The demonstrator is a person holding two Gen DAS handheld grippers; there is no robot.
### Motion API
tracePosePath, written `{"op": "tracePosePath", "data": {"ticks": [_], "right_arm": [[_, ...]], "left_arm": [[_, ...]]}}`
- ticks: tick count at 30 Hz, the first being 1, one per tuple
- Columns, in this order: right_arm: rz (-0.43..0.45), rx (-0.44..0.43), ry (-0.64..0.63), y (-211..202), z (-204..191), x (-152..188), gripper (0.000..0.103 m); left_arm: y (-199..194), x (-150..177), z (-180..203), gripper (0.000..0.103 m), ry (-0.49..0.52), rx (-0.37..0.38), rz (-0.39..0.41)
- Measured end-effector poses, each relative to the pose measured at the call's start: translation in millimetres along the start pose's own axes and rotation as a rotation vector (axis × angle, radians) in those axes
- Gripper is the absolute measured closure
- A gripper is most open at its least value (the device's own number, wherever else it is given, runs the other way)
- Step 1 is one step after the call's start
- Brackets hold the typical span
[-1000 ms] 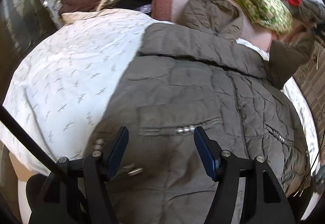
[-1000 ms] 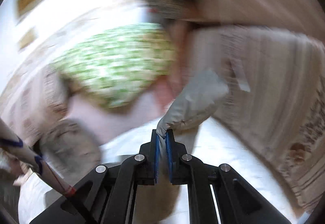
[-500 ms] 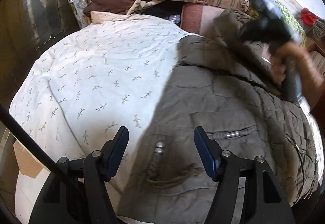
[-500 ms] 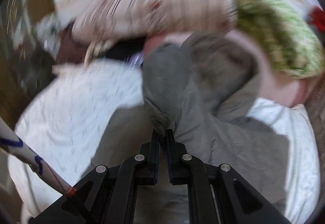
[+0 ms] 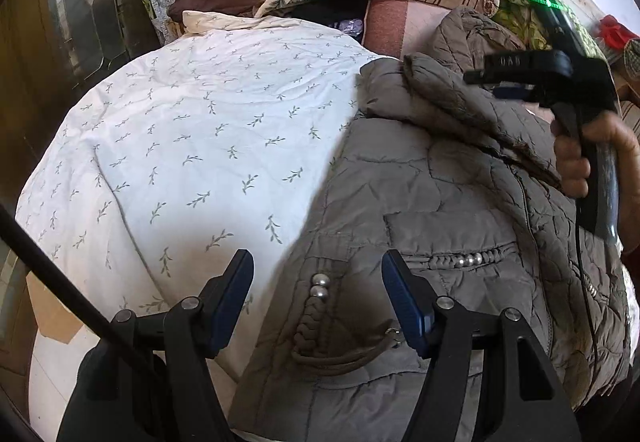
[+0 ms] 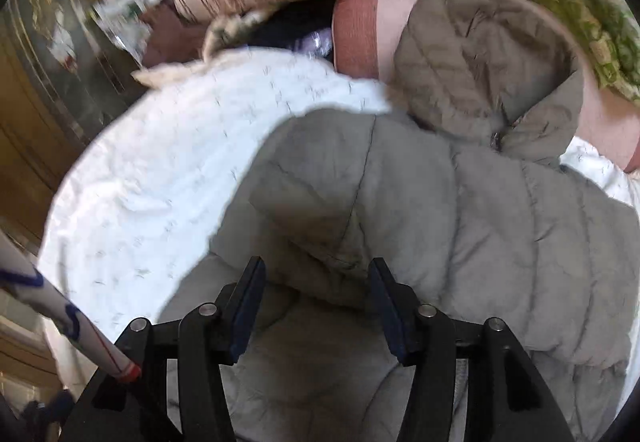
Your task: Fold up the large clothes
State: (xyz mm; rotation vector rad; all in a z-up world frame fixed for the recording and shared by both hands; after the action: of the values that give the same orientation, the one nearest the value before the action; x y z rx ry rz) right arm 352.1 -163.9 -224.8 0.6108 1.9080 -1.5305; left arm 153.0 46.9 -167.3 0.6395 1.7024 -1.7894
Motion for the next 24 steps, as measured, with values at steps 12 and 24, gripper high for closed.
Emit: {"op": "tracePosePath", "data": {"ticks": [12, 24], "right_arm": [[-0.087, 0.132, 0.073, 60.2, 32.4, 13.8, 0.046], [0.073, 0.054, 0.219, -172.8, 67.2, 120.1, 0.035]], "left_arm": [[-10.8, -4.2, 12.9, 0.037, 0.058, -0.032, 0.025], [-2.6, 11.6, 60.7, 0.037, 0.122, 0.053, -0.026]]}}
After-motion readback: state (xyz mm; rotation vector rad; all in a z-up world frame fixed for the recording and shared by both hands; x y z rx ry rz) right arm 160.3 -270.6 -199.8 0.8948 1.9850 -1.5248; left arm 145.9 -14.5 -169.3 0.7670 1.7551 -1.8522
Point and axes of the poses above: each gripper's, at about its wrist camera, not at the fingertips, and y roughly the way its jaws point, z to its right, x to its underside, the point moved 9 cm from there along y, roughly the way its jaws point, and after that the axes turned 6 degrees about z, right-handed, at the moved point
